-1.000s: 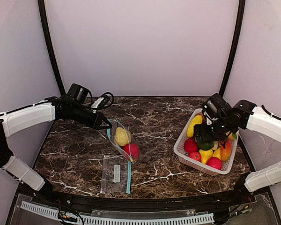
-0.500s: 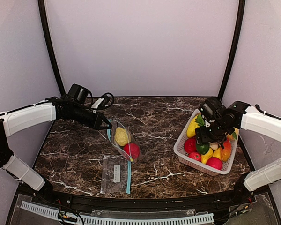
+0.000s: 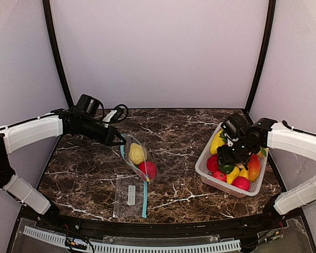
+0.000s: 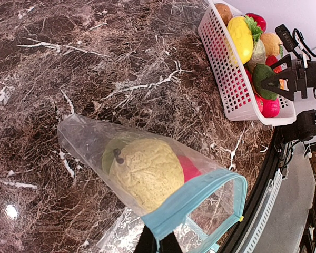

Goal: Place the food in the zip-top bag and seal the zipper
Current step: Pick up the fake fruit from the bin, then place the fake fruit in the zipper food storage bag.

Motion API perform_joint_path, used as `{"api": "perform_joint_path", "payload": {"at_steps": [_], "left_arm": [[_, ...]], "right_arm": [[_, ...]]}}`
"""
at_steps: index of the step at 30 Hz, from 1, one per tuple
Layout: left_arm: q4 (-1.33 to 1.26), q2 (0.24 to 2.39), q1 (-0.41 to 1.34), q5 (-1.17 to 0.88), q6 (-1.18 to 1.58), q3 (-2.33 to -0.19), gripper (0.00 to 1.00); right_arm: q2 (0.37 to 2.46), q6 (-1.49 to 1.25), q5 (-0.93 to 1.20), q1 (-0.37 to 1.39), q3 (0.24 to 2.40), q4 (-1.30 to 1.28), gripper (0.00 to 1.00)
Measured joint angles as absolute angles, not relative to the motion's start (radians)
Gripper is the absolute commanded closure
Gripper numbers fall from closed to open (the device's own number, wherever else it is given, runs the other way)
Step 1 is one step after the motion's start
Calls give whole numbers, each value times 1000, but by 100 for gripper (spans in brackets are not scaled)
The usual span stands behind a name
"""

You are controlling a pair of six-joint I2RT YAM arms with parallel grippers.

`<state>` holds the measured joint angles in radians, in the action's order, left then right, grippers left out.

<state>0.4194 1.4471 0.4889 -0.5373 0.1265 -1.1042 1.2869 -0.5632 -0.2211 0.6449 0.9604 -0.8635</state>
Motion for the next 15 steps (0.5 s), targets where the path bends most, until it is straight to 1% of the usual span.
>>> {"api": "perform_joint_path", "payload": {"at_steps": [3, 7, 12, 15], "left_arm": [[419, 1447, 489, -537, 126, -1104, 99], [419, 1447, 489, -537, 126, -1104, 99], [419, 1447, 489, -538, 127, -1104, 99], [419, 1447, 489, -540, 127, -1104, 99]], "right_arm": [[1287, -566, -215, 645, 957, -851, 37], [1287, -570, -212, 645, 957, -852, 44], [1272, -579, -209, 654, 993, -899, 46], [1249, -581, -211, 709, 1092, -939, 45]]}}
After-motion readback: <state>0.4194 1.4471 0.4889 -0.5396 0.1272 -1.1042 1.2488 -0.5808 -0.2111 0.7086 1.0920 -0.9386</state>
